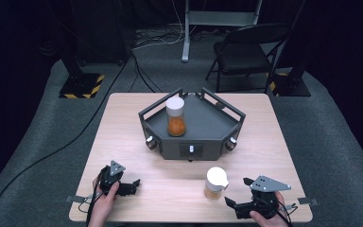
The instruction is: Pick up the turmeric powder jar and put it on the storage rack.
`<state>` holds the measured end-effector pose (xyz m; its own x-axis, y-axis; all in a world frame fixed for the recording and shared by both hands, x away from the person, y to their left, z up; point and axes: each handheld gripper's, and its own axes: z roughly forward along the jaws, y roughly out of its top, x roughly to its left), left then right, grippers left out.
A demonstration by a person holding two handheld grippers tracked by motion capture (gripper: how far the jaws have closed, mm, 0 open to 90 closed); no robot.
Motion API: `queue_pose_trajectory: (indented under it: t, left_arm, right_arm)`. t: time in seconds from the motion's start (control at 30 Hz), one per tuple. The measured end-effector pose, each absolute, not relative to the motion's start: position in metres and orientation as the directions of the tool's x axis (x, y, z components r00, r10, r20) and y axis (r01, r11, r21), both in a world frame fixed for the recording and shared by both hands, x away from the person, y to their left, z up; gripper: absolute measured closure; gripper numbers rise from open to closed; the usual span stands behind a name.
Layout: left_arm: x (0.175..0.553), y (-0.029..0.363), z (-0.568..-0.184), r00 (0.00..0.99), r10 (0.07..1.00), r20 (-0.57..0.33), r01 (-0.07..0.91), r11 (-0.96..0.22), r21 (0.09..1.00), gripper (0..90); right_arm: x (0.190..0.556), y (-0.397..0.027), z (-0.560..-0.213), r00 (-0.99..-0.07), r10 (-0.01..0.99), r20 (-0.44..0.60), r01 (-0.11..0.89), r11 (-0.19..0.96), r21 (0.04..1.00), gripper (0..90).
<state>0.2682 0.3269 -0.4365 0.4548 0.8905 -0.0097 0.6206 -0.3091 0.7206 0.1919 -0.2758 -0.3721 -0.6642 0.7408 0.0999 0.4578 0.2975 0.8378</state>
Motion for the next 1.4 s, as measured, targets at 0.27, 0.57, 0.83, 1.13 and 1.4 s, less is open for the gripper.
queue_pose_trajectory:
  t: [0.27, 0.57, 0.83, 1.13, 1.4]
  left_arm:
    - [0.268, 0.327, -0.436, 0.455, 0.891, -0.010, 0.621, -0.309, 0.721, 0.2]
    - [0.268, 0.327, -0.436, 0.455, 0.891, -0.010, 0.621, -0.309, 0.721, 0.1]
    - [0.268, 0.327, -0.436, 0.455, 0.891, -0.010, 0.621, -0.309, 0.721, 0.1]
    - [0.268, 0.327, -0.437, 0.454, 0.891, -0.010, 0.621, -0.309, 0.721, 0.1]
    - [0.268, 0.327, -0.436, 0.455, 0.891, -0.010, 0.621, -0.309, 0.721, 0.1]
  right_arm:
    - [0.197, -0.267, -0.374, -0.691, 0.717, 0.098, 0.436, 0.305, 0.847, 1.7]
    - [0.203, -0.253, -0.376, -0.696, 0.712, 0.090, 0.421, 0.303, 0.855, 2.2]
    - [0.208, -0.236, -0.386, -0.664, 0.742, 0.092, 0.438, 0.287, 0.852, 5.4]
    - [0.217, -0.224, -0.394, -0.646, 0.758, 0.089, 0.443, 0.278, 0.853, 8.7]
    - [0.228, -0.216, -0.401, -0.641, 0.760, 0.102, 0.462, 0.276, 0.843, 15.6]
